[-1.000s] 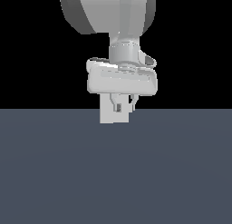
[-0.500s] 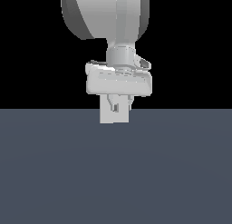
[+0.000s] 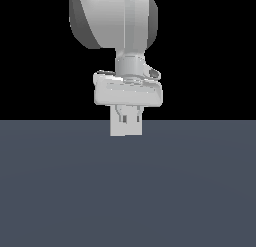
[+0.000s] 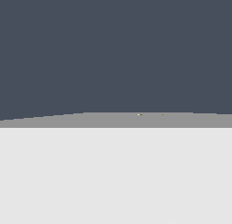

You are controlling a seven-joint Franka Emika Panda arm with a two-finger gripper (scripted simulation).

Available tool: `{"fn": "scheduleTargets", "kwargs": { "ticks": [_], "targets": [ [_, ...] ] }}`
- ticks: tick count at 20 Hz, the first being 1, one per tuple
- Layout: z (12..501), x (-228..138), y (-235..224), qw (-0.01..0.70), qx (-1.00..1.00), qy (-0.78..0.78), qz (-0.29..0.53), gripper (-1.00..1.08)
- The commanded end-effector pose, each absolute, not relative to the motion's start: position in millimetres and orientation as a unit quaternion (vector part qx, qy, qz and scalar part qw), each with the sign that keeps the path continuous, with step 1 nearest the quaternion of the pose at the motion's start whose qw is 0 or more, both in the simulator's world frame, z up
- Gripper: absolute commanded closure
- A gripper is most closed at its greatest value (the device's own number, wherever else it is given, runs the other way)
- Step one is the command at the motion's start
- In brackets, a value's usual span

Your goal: Plug the charger into the wall socket.

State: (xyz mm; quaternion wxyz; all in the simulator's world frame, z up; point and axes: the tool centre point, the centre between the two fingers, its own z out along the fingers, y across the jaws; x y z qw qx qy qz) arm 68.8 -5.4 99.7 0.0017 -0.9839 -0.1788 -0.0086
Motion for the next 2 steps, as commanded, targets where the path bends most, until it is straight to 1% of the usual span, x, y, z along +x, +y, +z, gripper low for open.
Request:
{"fn": "scheduleTargets", "kwargs": {
  "ticks": [1, 2],
  "targets": [
    [100.0, 71.1, -4.9, 0.002, -0.984, -0.179, -0.009, 1.08],
    [100.0, 71.2, -4.9, 0.002, -0.984, -0.179, -0.009, 1.08]
  ]
}}
